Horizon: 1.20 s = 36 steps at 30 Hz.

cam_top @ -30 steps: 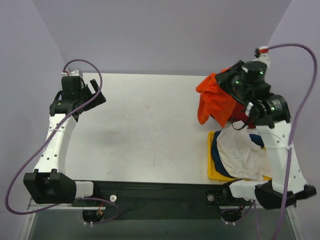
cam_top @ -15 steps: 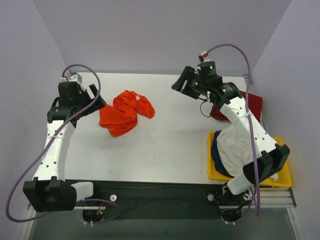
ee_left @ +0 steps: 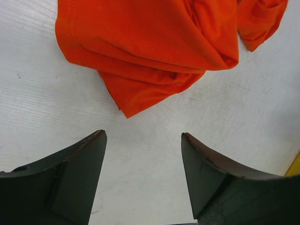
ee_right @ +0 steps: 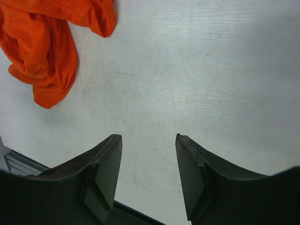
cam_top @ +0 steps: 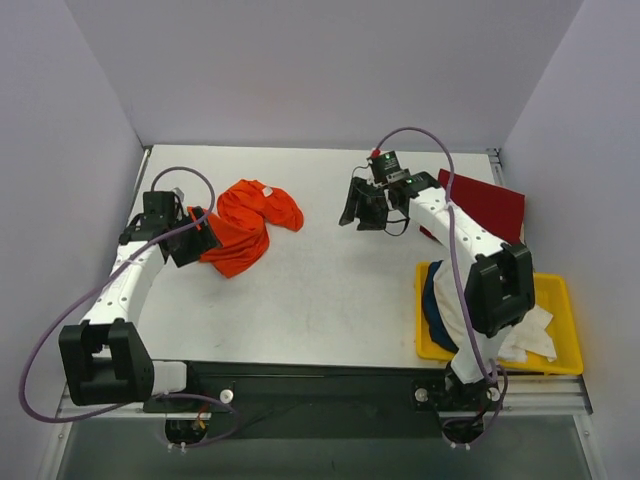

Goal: Fold and stack the t-shirts
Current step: Move the tshirt to the center of the board, then flatten out the tshirt

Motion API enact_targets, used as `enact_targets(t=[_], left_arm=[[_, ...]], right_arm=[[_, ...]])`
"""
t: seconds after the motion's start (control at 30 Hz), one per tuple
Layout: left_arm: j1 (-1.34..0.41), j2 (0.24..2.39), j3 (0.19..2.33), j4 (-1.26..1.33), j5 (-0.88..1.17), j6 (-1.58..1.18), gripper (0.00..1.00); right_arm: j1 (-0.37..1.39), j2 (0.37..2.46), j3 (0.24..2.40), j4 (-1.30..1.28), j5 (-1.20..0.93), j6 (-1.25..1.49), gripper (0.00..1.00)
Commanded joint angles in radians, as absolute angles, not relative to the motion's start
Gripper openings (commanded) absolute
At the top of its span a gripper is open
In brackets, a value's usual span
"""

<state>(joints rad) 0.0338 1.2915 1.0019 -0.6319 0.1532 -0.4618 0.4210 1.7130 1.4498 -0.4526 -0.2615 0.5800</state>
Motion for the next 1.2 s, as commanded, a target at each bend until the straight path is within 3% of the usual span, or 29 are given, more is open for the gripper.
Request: enact_targets(t=[0.0,0.23,0.53,0.8,0.9,1.17], left_arm=[[0.044,1.333,0.997,-0.557,0.196,-0.494,0.74],[0.037,1.433,0.893,-0.446,0.261,-0.557,0.67],[0.034,1.488,0.855,-0.396,0.270,-0.583,0.68],[0.032,1.586,0.867,-0.356,0.322,-0.614,0.68],[0.032,1.598,0.885,-0.353,0.333,-0.618,0.64],[0.034,1.597,0.904,-0.377,0.364,-0.627,0.42]], right_arm=[[0.446,1.796,1.566,-0.445,-0.363,0.506,0.49],[0.468,1.966,1.701,-0.445,-0.397,0.479,0.47],[0.502,2.236,1.974,-0.416,-0.439,0.500,0.48],[0.511,2.356,2.016,-0.275,-0.439,0.554,0.47],[0.511,2.390,2.043,-0.252,-0.439,0.557,0.47],[0.523,2.483,2.115,-0.186,-0.422,0.552,0.47]])
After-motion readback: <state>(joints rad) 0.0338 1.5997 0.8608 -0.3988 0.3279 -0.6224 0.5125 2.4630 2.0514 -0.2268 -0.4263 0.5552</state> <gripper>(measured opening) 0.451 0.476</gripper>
